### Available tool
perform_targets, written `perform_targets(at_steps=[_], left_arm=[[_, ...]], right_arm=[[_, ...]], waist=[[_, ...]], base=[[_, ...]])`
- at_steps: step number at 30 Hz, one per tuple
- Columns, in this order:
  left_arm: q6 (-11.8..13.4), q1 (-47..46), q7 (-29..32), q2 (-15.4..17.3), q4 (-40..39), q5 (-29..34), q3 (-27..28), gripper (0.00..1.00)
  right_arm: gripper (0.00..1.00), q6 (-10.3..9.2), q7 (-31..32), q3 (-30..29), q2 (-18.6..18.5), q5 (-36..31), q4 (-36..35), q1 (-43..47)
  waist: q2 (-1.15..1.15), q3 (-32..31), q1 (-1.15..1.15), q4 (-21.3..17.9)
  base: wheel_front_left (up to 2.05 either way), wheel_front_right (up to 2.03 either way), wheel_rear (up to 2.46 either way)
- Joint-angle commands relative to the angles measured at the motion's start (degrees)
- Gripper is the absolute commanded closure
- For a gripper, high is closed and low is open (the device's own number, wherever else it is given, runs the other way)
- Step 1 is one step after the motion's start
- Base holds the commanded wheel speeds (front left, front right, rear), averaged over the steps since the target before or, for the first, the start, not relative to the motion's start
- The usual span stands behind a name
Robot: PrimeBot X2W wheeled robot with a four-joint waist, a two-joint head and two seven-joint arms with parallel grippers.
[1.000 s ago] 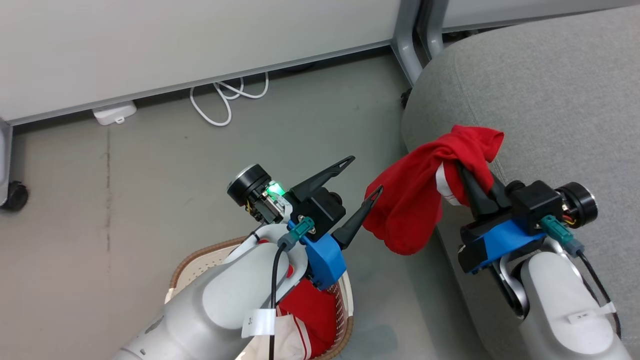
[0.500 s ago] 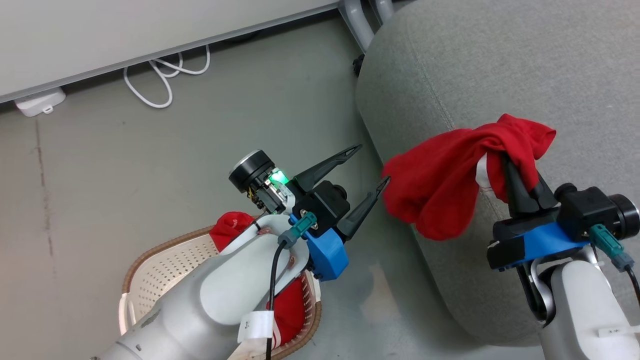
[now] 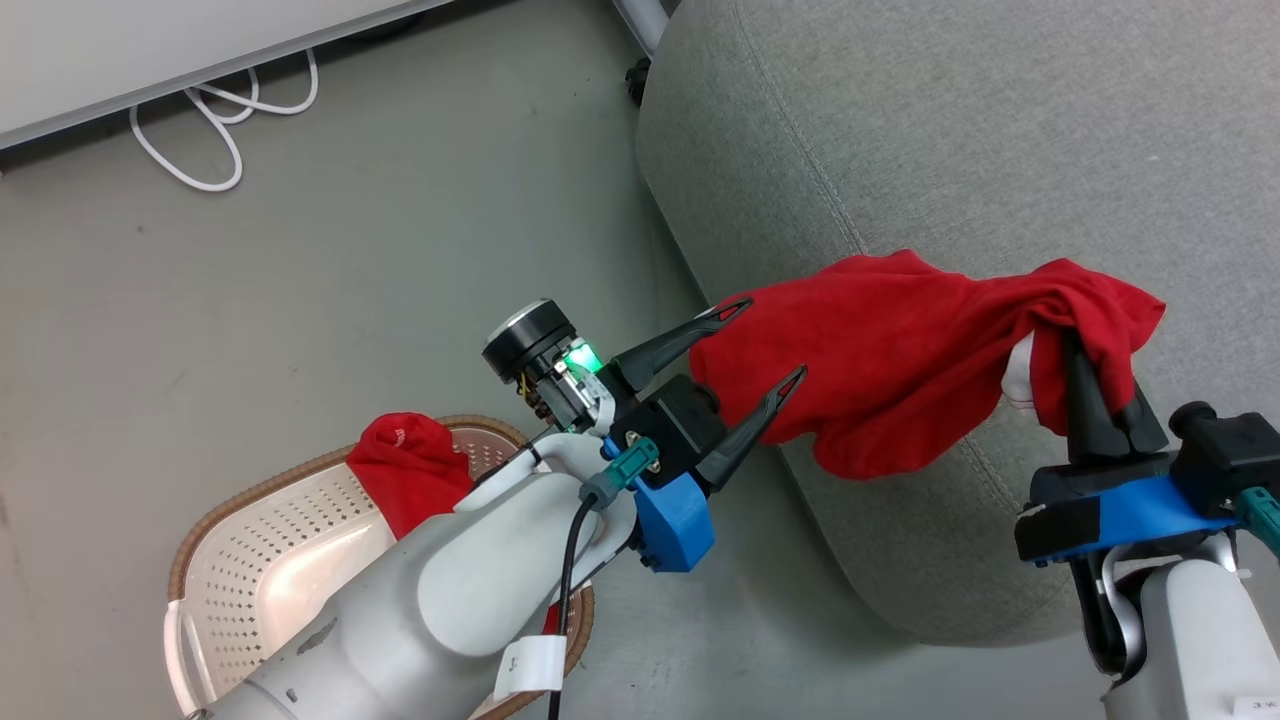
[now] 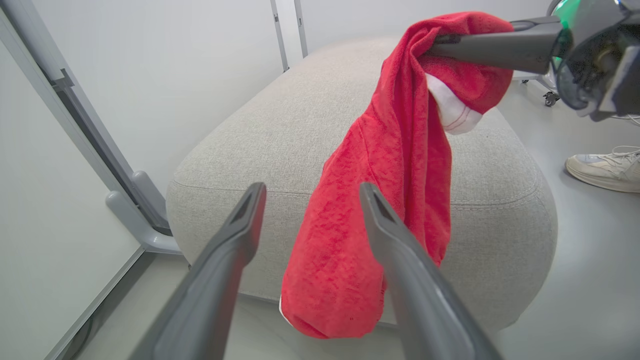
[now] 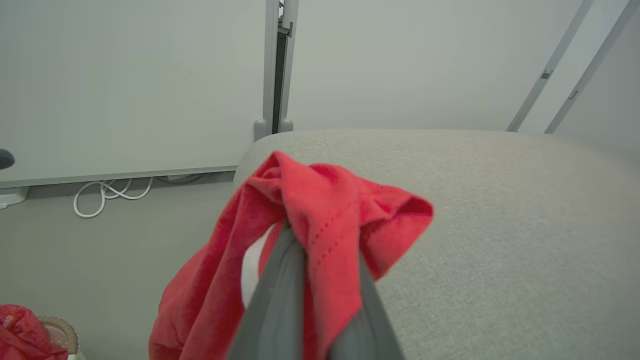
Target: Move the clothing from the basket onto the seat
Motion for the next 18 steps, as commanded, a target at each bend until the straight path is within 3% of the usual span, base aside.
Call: perform_targets(at_steps=[1, 14, 18], left_arm=[[-0.22, 0.2, -0.28, 0.02, -0.01, 0.21, 0.13, 0.0], [-0.46, 1.67, -0.28, -0.41, -1.13, 1.05, 1.13, 0.0], [-0.27, 1.72, -0.28, 0.18, -1.73, 1.62, 1.96, 0.0]], right_arm=[[1.0, 0.01, -0.22, -0.66, 0.35, 0.23, -0.43, 0.92], [1.0, 0.01, -0.22, -0.89, 0.97, -0.33, -1.93, -1.1], [1.0, 0.01, -0.22, -0.87, -0.7, -0.3, -3.04, -4.86]], waist=[[0.0, 0.2, 0.0, -0.28], [0.0, -0.24, 0.0, -0.24], [0.0, 0.37, 0.0, -0.52]], base=[[0.0, 0.0, 0.0], [0.0, 0.0, 0.0], [0.0, 0.0, 0.0]])
